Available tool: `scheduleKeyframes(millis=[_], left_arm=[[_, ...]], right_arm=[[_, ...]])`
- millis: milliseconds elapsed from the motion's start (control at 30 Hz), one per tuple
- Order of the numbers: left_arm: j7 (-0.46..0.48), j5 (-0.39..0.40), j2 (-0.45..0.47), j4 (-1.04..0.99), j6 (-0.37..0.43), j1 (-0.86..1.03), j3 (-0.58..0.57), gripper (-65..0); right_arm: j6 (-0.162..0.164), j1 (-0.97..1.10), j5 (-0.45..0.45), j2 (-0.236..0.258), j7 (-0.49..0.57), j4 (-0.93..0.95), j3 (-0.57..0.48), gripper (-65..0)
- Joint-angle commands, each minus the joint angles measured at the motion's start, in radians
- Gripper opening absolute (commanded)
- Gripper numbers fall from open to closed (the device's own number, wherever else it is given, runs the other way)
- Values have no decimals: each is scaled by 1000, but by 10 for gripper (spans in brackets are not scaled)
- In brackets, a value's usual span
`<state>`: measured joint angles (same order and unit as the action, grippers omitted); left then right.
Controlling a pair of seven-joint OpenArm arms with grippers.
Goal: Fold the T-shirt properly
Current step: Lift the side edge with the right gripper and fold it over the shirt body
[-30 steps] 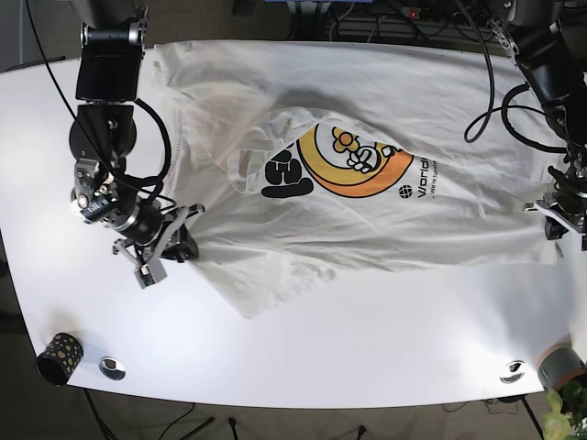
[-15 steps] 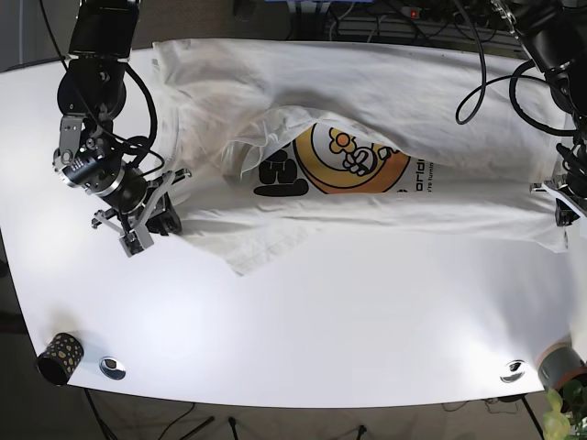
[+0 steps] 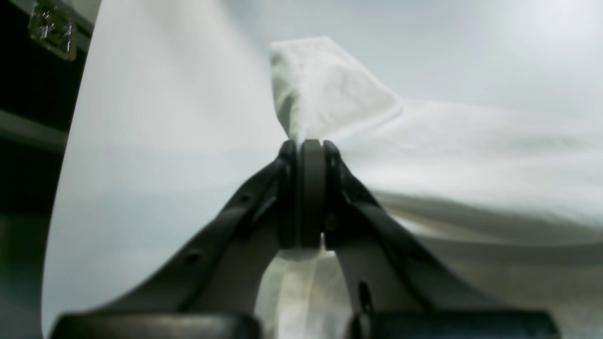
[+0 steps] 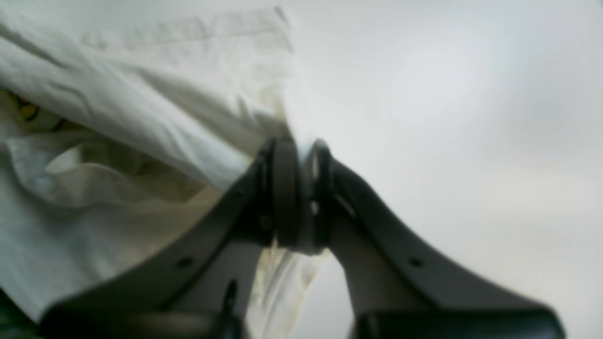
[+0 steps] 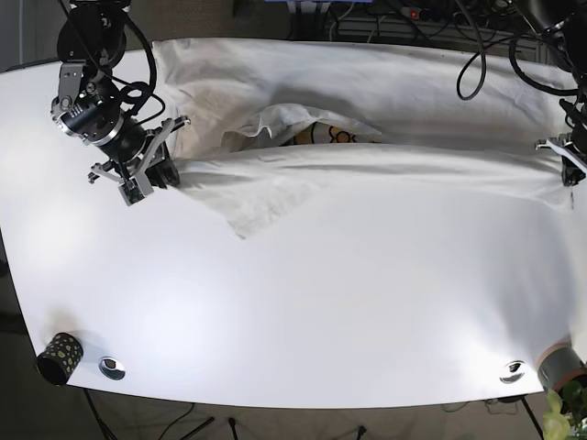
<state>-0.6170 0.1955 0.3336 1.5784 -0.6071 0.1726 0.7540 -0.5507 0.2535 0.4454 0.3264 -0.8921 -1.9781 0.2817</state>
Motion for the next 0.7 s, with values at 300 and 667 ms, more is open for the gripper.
scheduleKeyframes(millis=[300,667], left_arm=[[18,5,-6,32,2,127,11,-650],[18,3,3,-63,2,158,42,-650]], right_arm=[[10,145,143,12,21,-37,6,-601],[2,178,97,12,26,20,44,-598]])
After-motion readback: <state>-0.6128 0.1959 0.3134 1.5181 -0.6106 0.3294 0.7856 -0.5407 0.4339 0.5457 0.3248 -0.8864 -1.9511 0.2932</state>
